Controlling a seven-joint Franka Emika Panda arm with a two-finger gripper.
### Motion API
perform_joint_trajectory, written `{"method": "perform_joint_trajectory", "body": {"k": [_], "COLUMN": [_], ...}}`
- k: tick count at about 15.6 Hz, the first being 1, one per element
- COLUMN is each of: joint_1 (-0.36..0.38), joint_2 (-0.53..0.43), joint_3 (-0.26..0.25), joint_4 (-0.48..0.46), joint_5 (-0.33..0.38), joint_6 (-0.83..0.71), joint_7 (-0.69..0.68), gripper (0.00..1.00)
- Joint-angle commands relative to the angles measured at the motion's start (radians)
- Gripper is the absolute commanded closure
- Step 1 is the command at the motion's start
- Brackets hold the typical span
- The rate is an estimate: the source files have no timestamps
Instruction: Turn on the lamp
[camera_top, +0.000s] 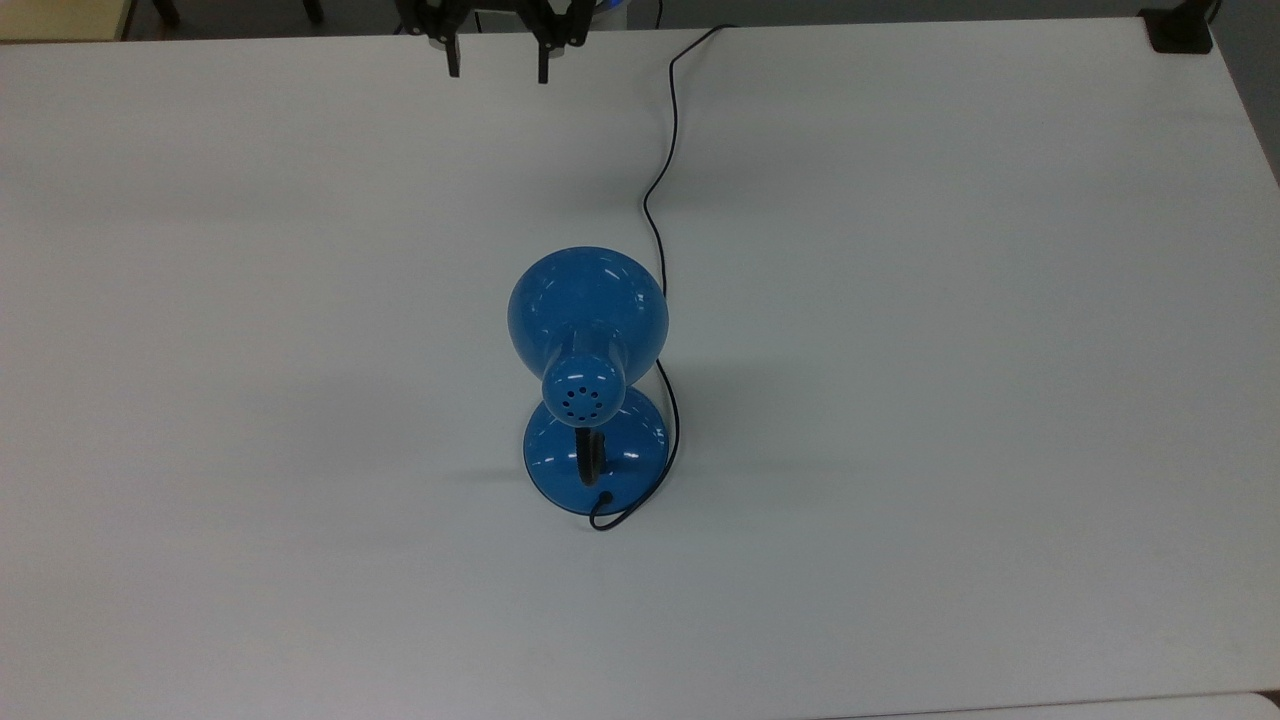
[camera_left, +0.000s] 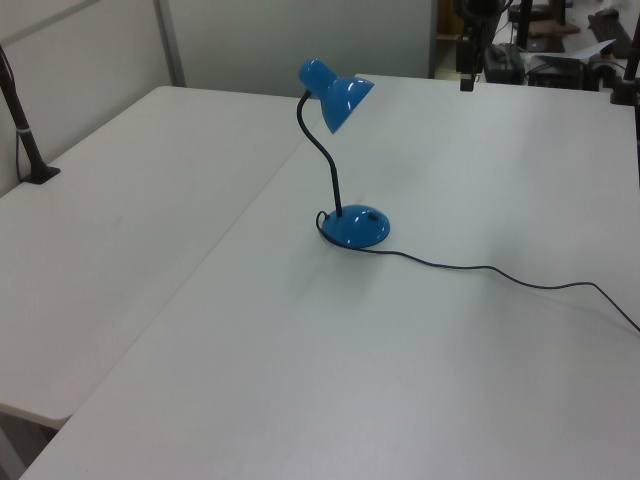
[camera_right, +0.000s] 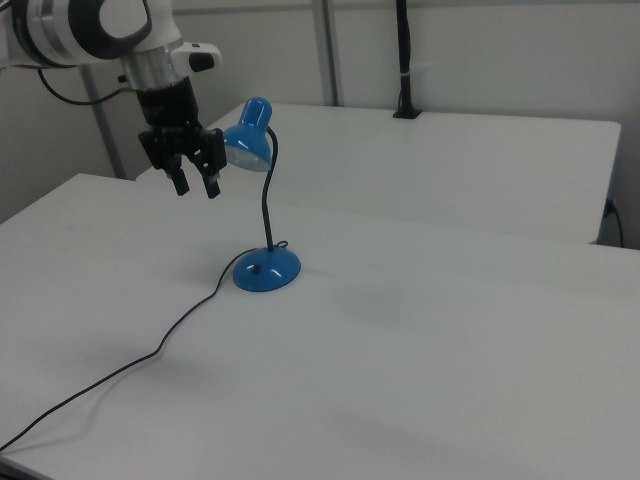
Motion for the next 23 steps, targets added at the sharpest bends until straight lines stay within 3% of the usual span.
{"method": "perform_joint_trajectory", "body": {"k": [1, 3, 6, 23], "joint_1": [0.0, 0.001, 0.004, 0.009], "joint_2": [0.001, 0.003, 0.006, 0.009], "joint_3": [-0.002, -0.002, -0.002, 0.001], "joint_4": [0.009, 0.007, 0.004, -0.013], "joint_5": [0.004, 0.004, 0.006, 0.012], "joint_6": [-0.026, -0.024, -0.019, 0.017], "joint_7": [-0.02, -0.021, -0.04, -0.055], "gripper": [0.67, 0.84, 1.0, 1.0]}}
